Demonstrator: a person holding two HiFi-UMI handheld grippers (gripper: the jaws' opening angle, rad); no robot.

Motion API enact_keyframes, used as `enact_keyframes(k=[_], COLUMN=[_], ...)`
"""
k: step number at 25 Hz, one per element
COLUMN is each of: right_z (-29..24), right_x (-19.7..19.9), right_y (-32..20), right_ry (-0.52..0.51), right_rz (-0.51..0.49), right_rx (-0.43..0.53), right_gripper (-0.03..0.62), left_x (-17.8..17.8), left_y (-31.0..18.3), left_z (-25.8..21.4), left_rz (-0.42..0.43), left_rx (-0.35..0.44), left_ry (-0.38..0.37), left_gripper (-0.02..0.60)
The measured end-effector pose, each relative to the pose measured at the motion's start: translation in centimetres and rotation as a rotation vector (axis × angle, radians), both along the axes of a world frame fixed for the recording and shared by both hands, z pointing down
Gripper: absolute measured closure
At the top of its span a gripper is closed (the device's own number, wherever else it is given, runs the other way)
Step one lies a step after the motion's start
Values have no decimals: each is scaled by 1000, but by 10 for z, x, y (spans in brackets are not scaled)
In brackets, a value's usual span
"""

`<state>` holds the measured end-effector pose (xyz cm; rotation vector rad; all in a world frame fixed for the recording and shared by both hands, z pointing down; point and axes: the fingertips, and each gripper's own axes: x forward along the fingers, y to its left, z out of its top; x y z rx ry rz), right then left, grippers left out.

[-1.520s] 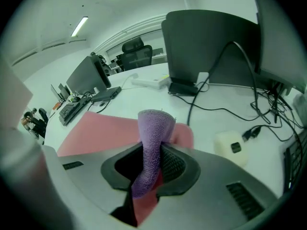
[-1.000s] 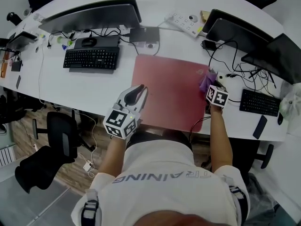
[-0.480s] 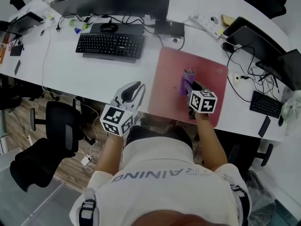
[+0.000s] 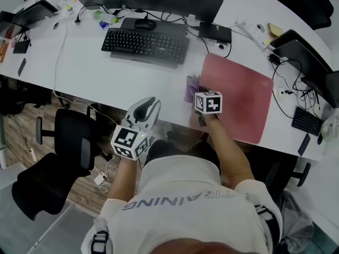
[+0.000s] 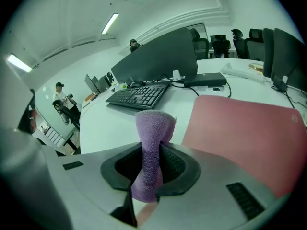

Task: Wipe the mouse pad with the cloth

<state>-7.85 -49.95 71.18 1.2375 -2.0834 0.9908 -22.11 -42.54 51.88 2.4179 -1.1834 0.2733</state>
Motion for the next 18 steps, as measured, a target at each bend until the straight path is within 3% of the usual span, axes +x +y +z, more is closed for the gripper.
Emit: enact_keyframes(k=[9, 18], right_z=[17, 18], right_x=[35, 140], right_y=[8, 34], right_ry=[54, 66], right_rz=[45, 126], right_rx=[-14, -11], right_gripper=[494, 494], left_x=[11, 87], left_y=[2, 21], left_z=[-2, -22], left_rz=[12, 44], left_rx=[13, 41], left_ry=[8, -12], left_gripper=[534, 534])
